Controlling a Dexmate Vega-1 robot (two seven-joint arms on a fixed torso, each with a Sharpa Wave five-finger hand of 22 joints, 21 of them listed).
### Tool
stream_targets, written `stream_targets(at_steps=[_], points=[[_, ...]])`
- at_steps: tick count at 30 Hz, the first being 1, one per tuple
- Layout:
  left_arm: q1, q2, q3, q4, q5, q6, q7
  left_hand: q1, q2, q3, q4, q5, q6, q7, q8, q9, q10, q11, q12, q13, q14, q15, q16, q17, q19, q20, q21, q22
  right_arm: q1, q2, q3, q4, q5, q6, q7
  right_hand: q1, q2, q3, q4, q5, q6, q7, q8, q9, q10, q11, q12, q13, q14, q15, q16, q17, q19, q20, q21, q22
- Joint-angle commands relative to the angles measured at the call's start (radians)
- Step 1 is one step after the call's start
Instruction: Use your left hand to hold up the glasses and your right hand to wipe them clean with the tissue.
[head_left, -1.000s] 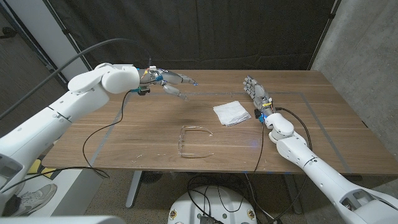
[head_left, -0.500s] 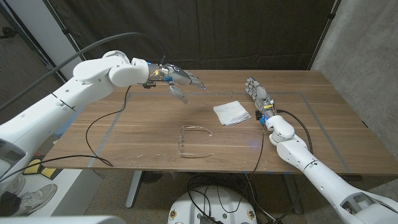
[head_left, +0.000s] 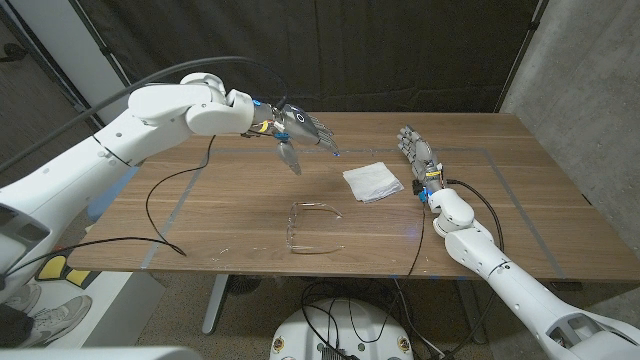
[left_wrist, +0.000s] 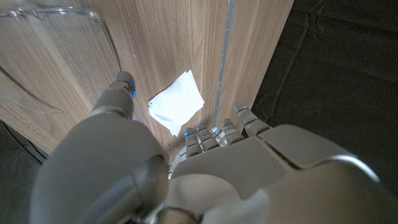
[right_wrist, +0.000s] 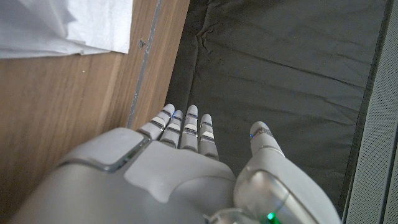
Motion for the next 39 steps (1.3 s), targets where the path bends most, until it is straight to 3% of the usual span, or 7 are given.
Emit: stream_targets(at_steps=[1,9,16,30,39], points=[[-0.059,-0.004,0.067,-0.004,0.014,-0.108,-0.052,0.041,0.000,-0.003,0.003,0.010,-0.003,-0.006,0.012,0.009,0.005,-0.005,0.005,0.007,-0.031,0.005,-0.005,0.004,-0.013,-0.005,-0.009,0.001,-0.020,0.007,0.009,-0.002,0.002,0.023,-0.020,-0.006,0.001,-0.003,0.001,-0.003,0.009,0.005,0.003,0.005,0.008,0.002,-0.002,0.003,0.006,-0.004,0.001,0.003,0.005,0.002,-0.002,0.005],[-0.084,-0.008,0.102,0.041,-0.042,-0.165,-0.061,0.089,0.005,-0.007,0.007,0.009,0.020,-0.004,0.035,0.022,0.021,-0.006,0.011,0.014,-0.036,-0.003,0.002,0.005,-0.015,-0.014,-0.015,0.002,-0.037,0.008,0.013,-0.014,0.001,0.022,-0.038,-0.012,0.001,-0.007,0.005,-0.004,0.012,0.007,0.003,0.005,0.009,0.001,-0.003,0.003,0.006,-0.005,0.001,0.004,0.005,0.001,-0.003,0.005],[-0.097,-0.005,0.129,0.076,-0.089,-0.199,-0.066,0.146,0.006,-0.024,0.014,-0.001,0.080,-0.004,0.082,0.044,0.073,-0.007,0.028,0.025,-0.018,-0.019,0.012,0.007,-0.009,-0.017,-0.020,0.002,-0.044,0.010,0.010,-0.021,-0.003,0.018,-0.049,-0.018,0.001,-0.011,0.009,-0.006,0.014,0.008,0.003,0.005,0.012,0.002,-0.002,0.003,0.006,-0.006,0.002,0.004,0.005,0.000,-0.004,0.005],[-0.109,0.008,0.179,0.097,-0.115,-0.257,-0.083,0.158,0.006,-0.045,0.026,-0.012,0.112,-0.004,0.111,0.055,0.101,-0.006,0.035,0.032,-0.007,-0.024,0.016,0.009,-0.004,-0.014,-0.023,0.003,-0.072,0.010,0.005,-0.046,-0.016,0.014,-0.078,-0.026,0.002,-0.016,0.016,-0.007,0.017,0.009,0.002,0.005,0.015,0.004,-0.003,0.003,0.006,-0.006,0.002,0.005,0.005,-0.002,-0.005,0.006],[-0.110,0.028,0.201,0.071,-0.130,-0.265,-0.120,0.164,0.007,-0.058,0.031,-0.017,0.137,-0.003,0.130,0.062,0.120,-0.006,0.039,0.036,-0.002,-0.031,0.017,0.010,0.000,-0.014,-0.025,0.003,-0.069,0.019,0.001,-0.033,-0.021,0.028,-0.079,-0.028,0.003,-0.018,0.018,-0.007,0.018,0.009,0.002,0.005,0.016,0.003,-0.003,0.003,0.006,-0.005,0.002,0.004,0.005,-0.003,-0.006,0.006]])
